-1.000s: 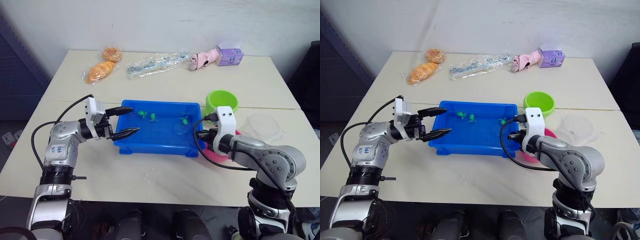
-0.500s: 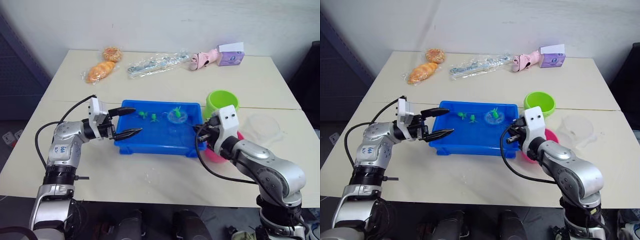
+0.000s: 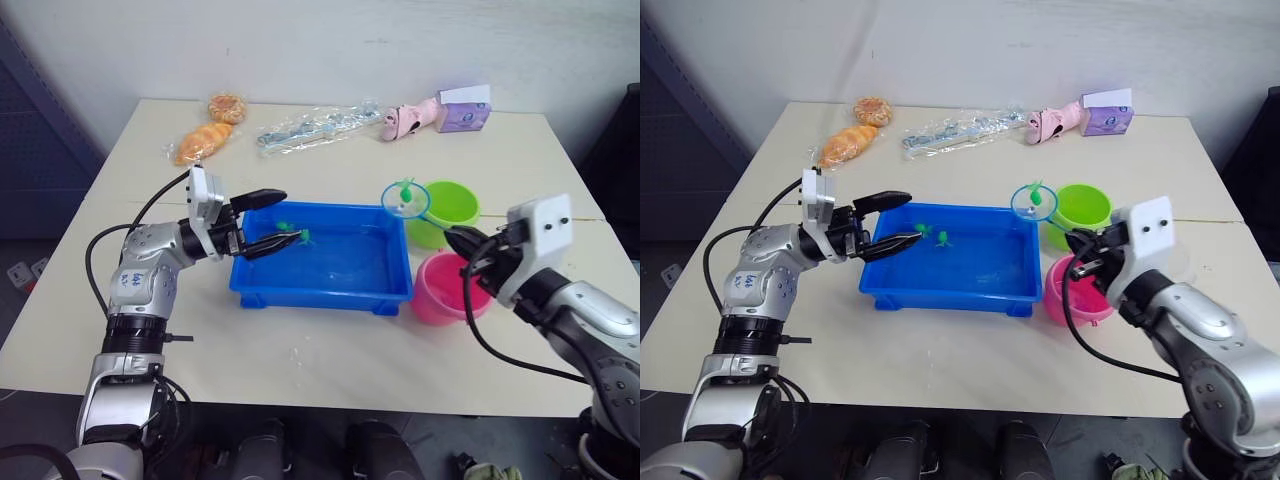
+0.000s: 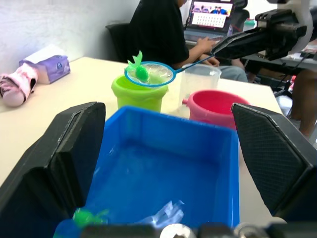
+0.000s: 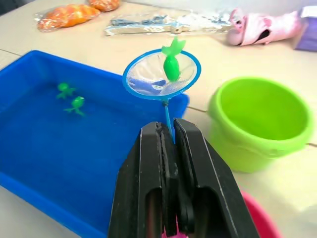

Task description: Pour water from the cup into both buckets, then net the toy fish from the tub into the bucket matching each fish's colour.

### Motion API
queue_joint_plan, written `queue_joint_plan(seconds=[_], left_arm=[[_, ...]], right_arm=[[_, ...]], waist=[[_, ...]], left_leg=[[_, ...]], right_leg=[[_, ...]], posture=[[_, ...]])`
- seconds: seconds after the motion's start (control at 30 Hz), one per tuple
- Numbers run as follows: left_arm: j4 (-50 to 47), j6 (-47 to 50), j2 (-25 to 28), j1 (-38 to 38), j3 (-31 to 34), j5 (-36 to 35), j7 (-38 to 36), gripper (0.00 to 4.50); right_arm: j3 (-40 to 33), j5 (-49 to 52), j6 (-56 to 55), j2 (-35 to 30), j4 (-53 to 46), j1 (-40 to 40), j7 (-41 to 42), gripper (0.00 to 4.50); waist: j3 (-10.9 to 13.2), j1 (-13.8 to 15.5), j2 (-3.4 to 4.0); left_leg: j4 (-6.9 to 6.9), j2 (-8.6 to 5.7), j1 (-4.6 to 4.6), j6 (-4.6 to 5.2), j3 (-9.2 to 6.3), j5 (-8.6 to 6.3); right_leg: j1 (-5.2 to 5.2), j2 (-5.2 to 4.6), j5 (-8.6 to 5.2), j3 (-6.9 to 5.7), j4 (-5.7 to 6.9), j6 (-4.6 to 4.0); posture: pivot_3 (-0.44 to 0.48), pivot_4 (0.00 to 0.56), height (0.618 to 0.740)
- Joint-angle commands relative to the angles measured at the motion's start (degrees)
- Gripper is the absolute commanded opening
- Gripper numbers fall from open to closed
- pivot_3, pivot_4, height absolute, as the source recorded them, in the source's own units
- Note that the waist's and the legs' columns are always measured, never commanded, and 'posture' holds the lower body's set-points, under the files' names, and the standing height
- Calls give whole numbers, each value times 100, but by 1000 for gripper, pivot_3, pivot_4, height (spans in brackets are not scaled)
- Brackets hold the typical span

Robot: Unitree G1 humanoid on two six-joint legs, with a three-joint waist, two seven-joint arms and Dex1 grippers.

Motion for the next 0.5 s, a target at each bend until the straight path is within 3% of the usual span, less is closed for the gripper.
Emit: queue_joint_plan(seconds=[0.03, 0.2, 0.5], left_arm=[[-163, 85, -107, -150, 63, -147, 129, 4365], [-159, 57, -217, -117, 25, -84, 167, 4365], [-256, 33, -295, -38, -15, -47, 216, 4365]], right_arm=[[-121, -645, -752, -512, 390, 108, 224, 0], [92, -1283, -1368, -562, 1102, -19, 39, 0], [1380, -3135, -3362, -1320, 2308, 36, 555, 0]], waist=[[0, -10, 0], [0, -13, 0], [0, 3, 0]], left_leg=[[0, 0, 2, 0, 2, 0], [0, 5, 5, -13, 4, 8], [1, 5, 4, -16, 3, 12]], right_leg=[[1, 2, 0, 1, 0, 0], [0, 9, 0, 3, 1, 0], [-1, 9, 0, 2, 0, 0]], posture=[[0, 150, 740], [0, 150, 740], [0, 150, 740]])
